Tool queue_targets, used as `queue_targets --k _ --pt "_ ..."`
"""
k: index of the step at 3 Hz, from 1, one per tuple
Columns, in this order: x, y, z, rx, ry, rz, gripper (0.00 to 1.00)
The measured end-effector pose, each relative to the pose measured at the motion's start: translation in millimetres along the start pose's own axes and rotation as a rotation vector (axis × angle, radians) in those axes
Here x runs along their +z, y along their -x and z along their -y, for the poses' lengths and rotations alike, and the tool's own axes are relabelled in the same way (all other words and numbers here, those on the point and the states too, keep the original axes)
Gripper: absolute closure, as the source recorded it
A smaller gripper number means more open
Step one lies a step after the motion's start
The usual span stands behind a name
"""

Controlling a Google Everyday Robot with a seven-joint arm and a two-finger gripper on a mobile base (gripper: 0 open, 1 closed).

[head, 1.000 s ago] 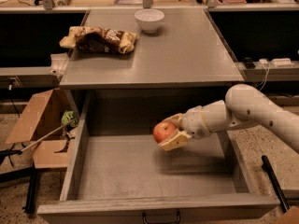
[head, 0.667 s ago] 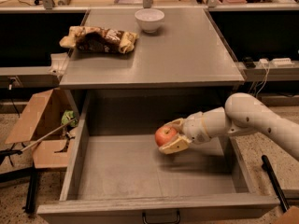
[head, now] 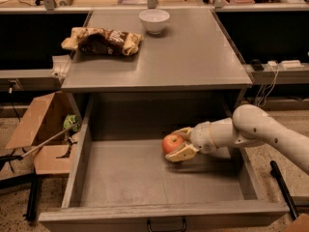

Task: Place apple into top drawer

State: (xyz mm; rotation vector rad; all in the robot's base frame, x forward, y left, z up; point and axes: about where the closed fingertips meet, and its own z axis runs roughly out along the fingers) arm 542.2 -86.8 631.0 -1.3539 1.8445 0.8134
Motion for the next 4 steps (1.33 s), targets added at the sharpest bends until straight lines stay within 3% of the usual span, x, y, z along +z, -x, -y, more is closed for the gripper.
queue_targets --k 3,4 --pt "1.5 -3.4 2.9 0.007 -0.001 0.005 0.15" --pt "-0.7 -2.0 1.3 0.009 -0.002 0.017 0.0"
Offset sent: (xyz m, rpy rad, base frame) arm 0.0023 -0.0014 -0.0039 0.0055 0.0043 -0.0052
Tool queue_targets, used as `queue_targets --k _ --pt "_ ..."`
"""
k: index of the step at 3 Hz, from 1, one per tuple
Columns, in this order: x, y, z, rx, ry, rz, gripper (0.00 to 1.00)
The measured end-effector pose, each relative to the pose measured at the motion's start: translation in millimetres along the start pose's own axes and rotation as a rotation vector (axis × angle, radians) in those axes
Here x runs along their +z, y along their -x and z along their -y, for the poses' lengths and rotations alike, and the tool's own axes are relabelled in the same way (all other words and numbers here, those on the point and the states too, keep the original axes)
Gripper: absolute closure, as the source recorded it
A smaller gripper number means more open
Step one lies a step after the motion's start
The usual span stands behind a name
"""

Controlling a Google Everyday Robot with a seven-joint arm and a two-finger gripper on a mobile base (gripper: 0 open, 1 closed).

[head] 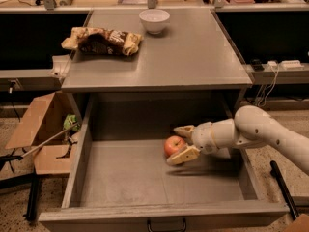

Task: Place apple into top drawer

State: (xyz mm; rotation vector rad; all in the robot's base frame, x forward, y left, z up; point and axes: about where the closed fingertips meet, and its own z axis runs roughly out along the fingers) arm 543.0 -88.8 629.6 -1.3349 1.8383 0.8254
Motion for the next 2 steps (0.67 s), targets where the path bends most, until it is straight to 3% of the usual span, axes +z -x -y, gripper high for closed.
queue_targets --k 1,2 --pt "-12 2 -2 -0.006 -0.012 0.015 0.0" --pt "-51 31 -11 -0.068 -0.022 0.095 0.0"
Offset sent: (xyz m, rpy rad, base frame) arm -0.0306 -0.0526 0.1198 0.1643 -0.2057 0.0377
